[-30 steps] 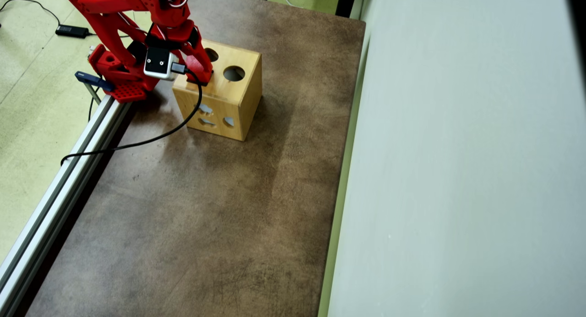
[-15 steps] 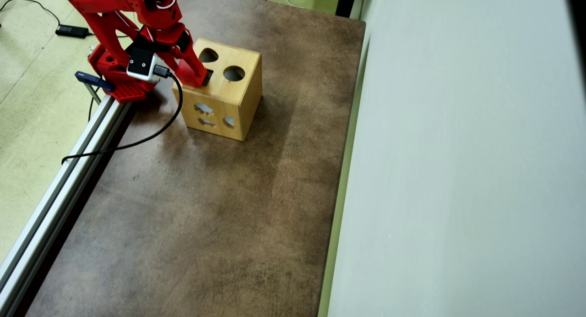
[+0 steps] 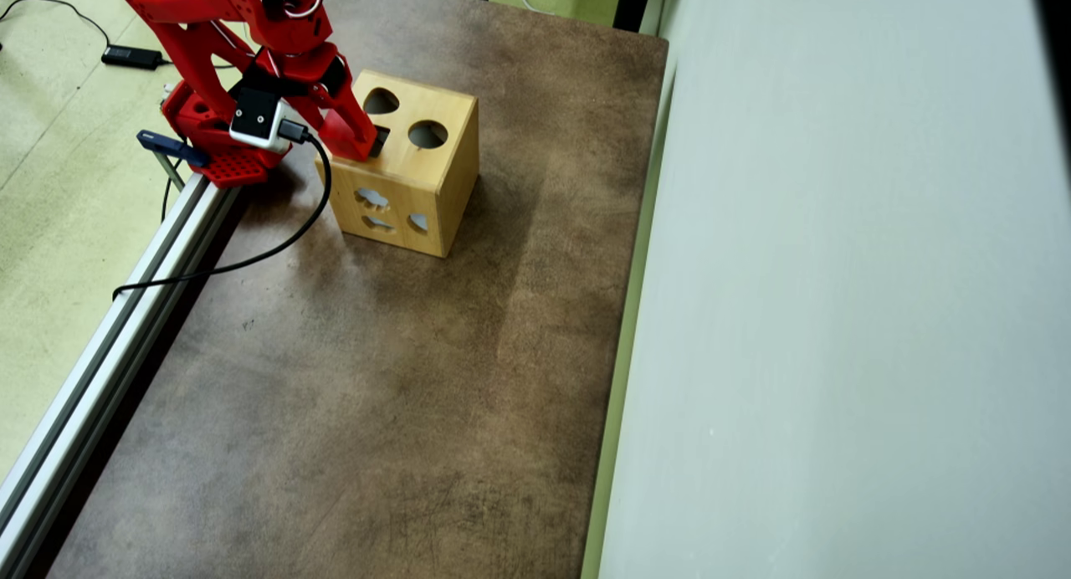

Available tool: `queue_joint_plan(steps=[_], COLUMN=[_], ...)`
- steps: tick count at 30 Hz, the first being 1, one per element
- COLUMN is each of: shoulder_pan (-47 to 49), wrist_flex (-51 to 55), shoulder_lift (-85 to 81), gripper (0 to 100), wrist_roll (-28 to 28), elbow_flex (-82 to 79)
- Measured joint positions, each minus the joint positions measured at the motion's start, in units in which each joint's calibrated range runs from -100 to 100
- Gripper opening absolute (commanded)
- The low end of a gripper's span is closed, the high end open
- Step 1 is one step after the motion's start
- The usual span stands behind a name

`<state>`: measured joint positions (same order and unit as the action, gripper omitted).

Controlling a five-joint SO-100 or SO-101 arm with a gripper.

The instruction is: Pick and place the red cube on the square hole

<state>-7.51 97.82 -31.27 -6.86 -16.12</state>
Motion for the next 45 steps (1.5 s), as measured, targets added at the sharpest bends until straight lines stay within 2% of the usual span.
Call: queue_joint_plan(steps=[45], shoulder_pan=[3.2], wrist_flex=[-3.0], shoulder_lift=[0.2], gripper=[1], wrist_roll=[0.2], elbow_flex=[-0.7])
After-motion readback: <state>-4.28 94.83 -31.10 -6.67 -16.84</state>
